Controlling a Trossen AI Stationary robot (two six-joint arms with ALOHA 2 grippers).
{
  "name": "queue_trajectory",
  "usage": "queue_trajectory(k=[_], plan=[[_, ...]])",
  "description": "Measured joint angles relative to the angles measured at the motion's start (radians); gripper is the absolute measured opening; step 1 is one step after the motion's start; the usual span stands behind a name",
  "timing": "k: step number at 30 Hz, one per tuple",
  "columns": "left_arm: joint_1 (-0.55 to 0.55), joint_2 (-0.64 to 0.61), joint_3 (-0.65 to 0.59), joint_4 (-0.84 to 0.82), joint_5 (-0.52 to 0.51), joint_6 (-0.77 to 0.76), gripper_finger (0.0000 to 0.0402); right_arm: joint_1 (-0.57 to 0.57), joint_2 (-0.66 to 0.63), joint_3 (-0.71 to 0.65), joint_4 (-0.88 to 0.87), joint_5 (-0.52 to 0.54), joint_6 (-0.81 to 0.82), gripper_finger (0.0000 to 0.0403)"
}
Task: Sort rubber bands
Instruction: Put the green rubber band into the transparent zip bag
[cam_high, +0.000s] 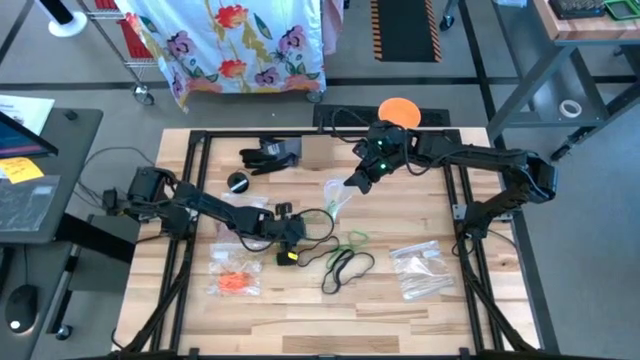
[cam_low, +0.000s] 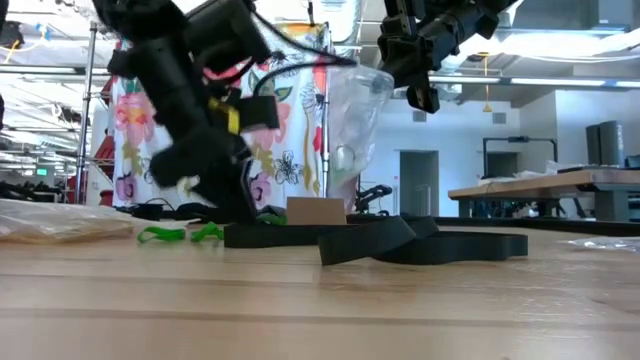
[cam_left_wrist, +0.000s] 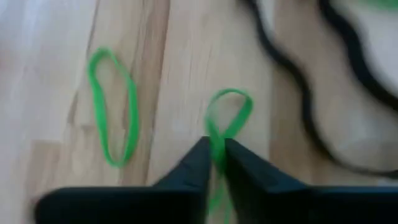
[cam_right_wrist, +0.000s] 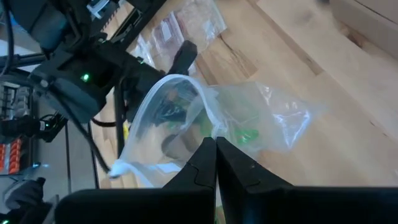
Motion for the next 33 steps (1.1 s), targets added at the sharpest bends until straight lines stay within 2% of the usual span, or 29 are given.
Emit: queue_trajectory(k=[2, 8, 11, 16, 19, 25, 33], plan=[[-0.008, -0.026, 0.029, -0.034, 0.005, 0.007, 0.0015, 0.0, 0.0, 0.0, 0.001, 0.0, 0.0, 0.0], [-0.05, -0.145, 0.052, -0.041, -0.03, 0.039, 0.0003, 0.003, 0.0, 0.0, 0.0, 0.001, 0.0, 0.0], [-0.075, -0.213, 0.052, 0.033, -0.102, 0.085, 0.0001, 0.01, 0.0, 0.0, 0.002, 0.002, 0.0, 0.0], [-0.085, -0.285, 0.052, 0.254, -0.112, 0.214, 0.0001, 0.035, 0.0, 0.0, -0.001, 0.005, 0.02, 0.0], [-0.068, -0.298, 0.053, 0.377, -0.117, 0.281, 0.0001, 0.05, 0.001, 0.0, -0.002, 0.005, 0.034, 0.0], [0.003, -0.299, 0.053, 0.476, -0.119, 0.338, 0.0, 0.07, 0.002, 0.0, -0.007, 0.024, 0.034, 0.0], [0.105, -0.292, 0.053, 0.548, -0.014, 0.228, 0.0, 0.077, 0.002, 0.0, -0.006, 0.031, 0.034, 0.0]])
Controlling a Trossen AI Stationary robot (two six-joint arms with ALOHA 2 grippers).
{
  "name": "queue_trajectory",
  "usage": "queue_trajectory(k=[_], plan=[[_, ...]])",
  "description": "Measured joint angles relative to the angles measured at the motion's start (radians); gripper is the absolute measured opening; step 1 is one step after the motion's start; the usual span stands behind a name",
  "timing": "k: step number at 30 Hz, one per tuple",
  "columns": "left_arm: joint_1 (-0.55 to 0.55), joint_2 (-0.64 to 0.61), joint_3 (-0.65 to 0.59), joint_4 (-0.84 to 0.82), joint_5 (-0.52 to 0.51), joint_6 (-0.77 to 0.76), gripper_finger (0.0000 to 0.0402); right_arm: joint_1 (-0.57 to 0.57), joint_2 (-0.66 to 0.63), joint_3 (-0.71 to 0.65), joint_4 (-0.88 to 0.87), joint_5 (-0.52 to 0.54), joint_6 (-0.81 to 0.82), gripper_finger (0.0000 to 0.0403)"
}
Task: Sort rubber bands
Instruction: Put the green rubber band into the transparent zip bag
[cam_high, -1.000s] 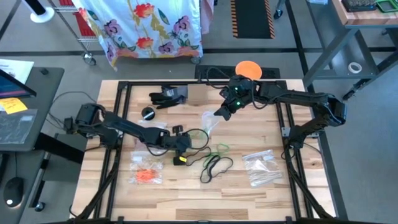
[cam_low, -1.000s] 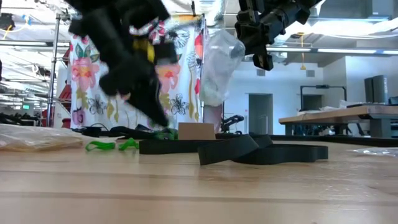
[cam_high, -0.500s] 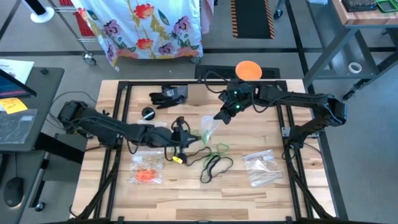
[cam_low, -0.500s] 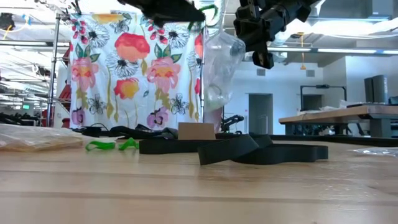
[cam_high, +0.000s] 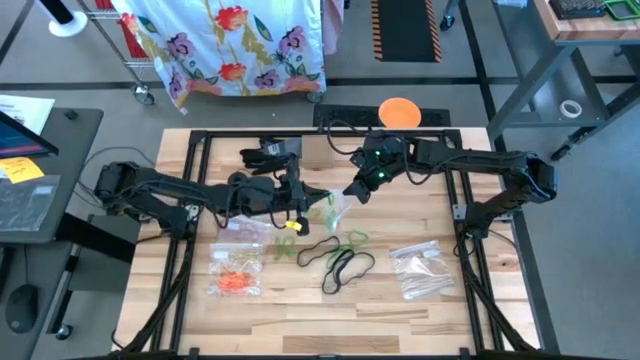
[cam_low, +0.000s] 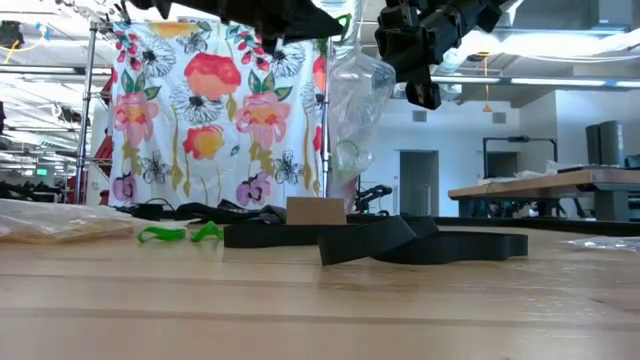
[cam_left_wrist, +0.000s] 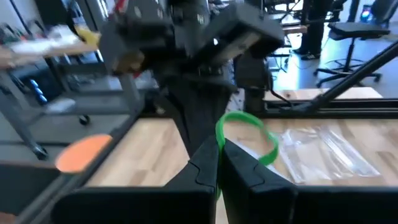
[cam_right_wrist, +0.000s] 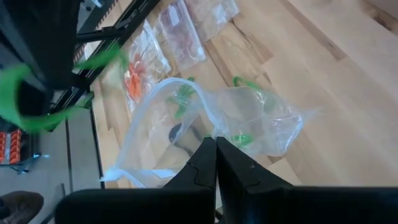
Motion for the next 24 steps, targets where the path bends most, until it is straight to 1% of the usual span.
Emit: queue_trajectory(k=[3, 6, 12, 16, 20, 24], plan=[[0.014, 0.004, -0.002, -0.006, 0.026, -0.05, 0.0, -0.003, 0.0, 0.0, 0.001, 0.0, 0.0, 0.0], [0.016, 0.022, 0.0, 0.03, 0.029, -0.083, 0.0, -0.005, 0.0, 0.0, 0.008, 0.002, 0.0, 0.0], [0.016, 0.105, 0.039, 0.047, 0.048, -0.088, 0.0, -0.005, 0.0, 0.0, 0.012, 0.003, 0.0, 0.0], [0.016, 0.139, 0.067, 0.048, 0.046, -0.056, 0.0001, -0.004, 0.0, 0.0, 0.009, 0.003, -0.001, 0.0], [0.014, 0.141, 0.069, 0.046, 0.04, -0.035, 0.0013, -0.005, 0.0, 0.0, 0.005, 0.002, -0.005, 0.0], [0.014, 0.141, 0.069, 0.038, 0.039, -0.072, 0.0041, -0.005, 0.0, 0.0, 0.004, 0.002, -0.004, 0.0]])
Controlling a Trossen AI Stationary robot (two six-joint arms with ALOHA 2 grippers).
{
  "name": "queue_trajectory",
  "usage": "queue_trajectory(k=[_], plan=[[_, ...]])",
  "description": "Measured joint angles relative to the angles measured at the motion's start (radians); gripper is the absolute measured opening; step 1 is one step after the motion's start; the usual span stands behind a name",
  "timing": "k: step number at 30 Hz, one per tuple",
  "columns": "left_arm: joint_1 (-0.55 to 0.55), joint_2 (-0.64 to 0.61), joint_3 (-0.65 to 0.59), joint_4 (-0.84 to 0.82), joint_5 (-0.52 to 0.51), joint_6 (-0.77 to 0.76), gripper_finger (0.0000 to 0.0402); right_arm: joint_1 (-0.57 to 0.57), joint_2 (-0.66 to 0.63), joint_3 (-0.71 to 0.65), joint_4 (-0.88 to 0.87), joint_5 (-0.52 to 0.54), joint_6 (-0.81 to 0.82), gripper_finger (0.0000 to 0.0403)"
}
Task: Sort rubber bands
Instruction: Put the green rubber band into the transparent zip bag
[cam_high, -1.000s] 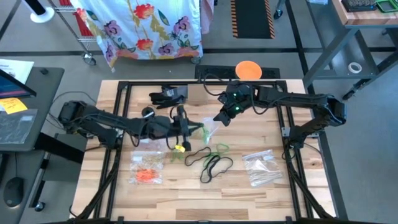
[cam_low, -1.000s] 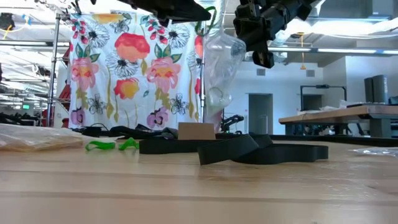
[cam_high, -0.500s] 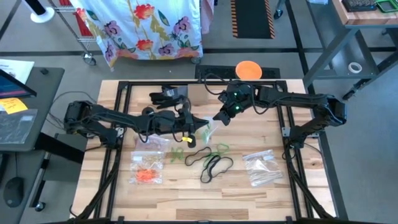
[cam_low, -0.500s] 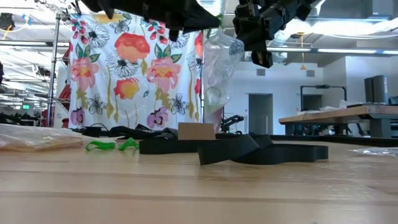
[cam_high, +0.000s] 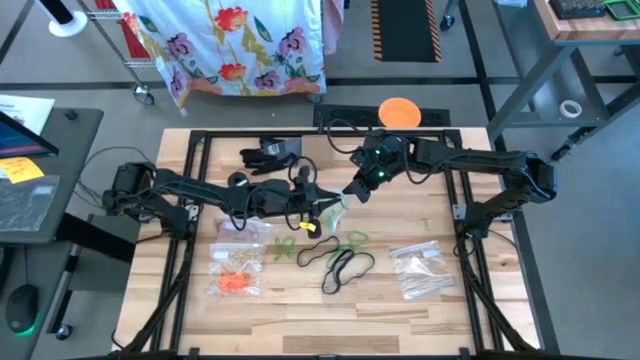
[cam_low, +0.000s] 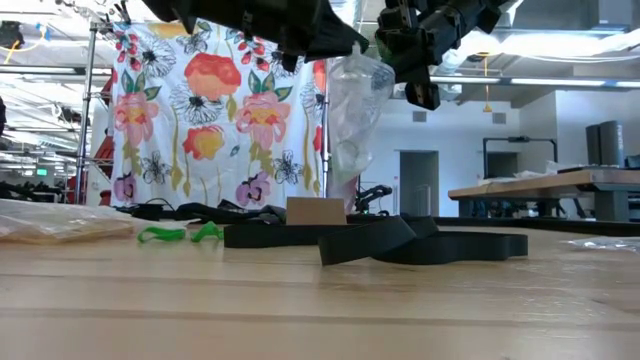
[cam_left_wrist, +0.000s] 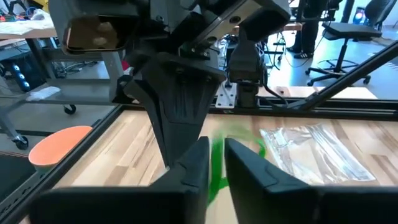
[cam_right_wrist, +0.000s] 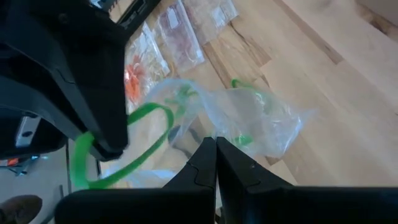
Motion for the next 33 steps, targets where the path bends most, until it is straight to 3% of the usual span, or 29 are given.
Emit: queue_trajectory(k=[8, 11, 14, 17, 22, 25, 33], plan=[[-0.02, 0.0, 0.0, -0.004, -0.013, -0.033, 0.0132, 0.0, 0.0, 0.0, 0.004, -0.001, 0.004, 0.0], [-0.032, -0.027, -0.001, -0.048, -0.095, -0.087, 0.0151, 0.0, 0.0, 0.0, 0.002, -0.002, 0.004, 0.0], [-0.045, -0.108, -0.001, -0.16, -0.176, -0.063, 0.0155, 0.0, 0.0, 0.0, 0.002, -0.002, 0.004, 0.0], [-0.076, -0.209, -0.001, -0.348, -0.18, -0.066, 0.0152, -0.002, 0.0, 0.0, 0.003, -0.002, 0.003, 0.0], [-0.166, -0.319, -0.019, -0.691, -0.175, -0.243, 0.0147, -0.007, 0.0, 0.0, 0.005, -0.002, 0.003, 0.0], [-0.213, -0.314, -0.08, -0.768, -0.168, -0.39, 0.0147, -0.006, 0.0, 0.0, 0.009, -0.002, 0.004, 0.0], [-0.249, -0.15, -0.188, -0.767, -0.127, -0.63, 0.0146, 0.01, 0.0, 0.0, 0.014, -0.001, 0.008, 0.0]])
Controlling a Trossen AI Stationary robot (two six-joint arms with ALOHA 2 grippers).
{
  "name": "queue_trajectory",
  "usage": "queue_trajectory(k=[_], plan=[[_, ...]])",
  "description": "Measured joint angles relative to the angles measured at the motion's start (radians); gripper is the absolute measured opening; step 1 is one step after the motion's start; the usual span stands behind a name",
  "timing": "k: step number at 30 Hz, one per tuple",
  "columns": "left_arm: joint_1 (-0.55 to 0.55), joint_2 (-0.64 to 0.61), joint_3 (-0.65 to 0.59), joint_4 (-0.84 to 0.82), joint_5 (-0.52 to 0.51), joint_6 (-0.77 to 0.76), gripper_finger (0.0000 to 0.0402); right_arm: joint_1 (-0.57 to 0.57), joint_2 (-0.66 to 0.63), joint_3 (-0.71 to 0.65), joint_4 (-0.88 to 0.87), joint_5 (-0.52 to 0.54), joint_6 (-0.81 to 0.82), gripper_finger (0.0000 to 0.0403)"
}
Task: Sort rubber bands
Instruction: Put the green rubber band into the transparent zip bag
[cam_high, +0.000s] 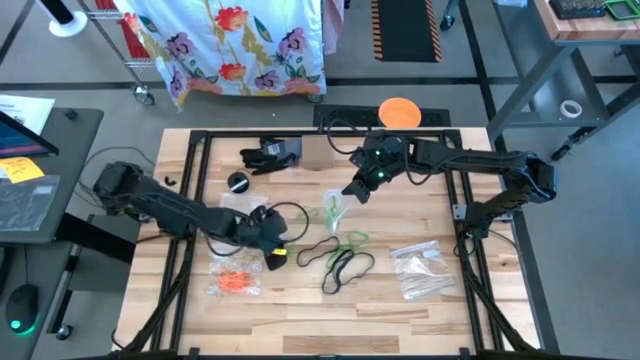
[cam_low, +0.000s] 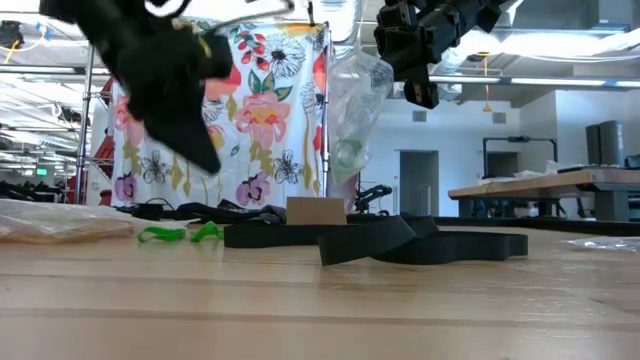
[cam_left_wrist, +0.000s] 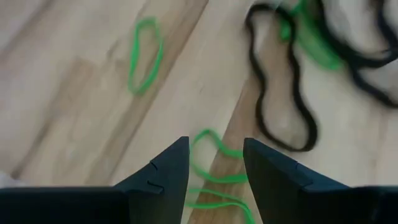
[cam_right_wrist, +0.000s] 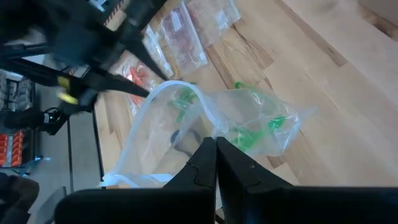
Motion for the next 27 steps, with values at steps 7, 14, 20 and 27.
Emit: queue_trajectory(k=[7, 14, 20, 27], plan=[[0.003, 0.182, -0.001, 0.053, 0.0, -0.066, 0.0146, -0.001, 0.0, 0.0, -0.002, 0.0, -0.002, 0.0], [0.027, 0.272, 0.005, 0.059, 0.051, -0.079, 0.0144, -0.001, 0.0, 0.0, -0.004, 0.001, -0.004, 0.0], [0.025, 0.264, 0.015, 0.047, 0.076, 0.002, 0.0056, -0.001, 0.0, 0.0, -0.002, 0.002, -0.004, 0.0], [0.023, 0.226, 0.079, -0.008, 0.114, 0.115, 0.0005, -0.001, 0.0, 0.0, -0.003, 0.002, -0.003, 0.0]])
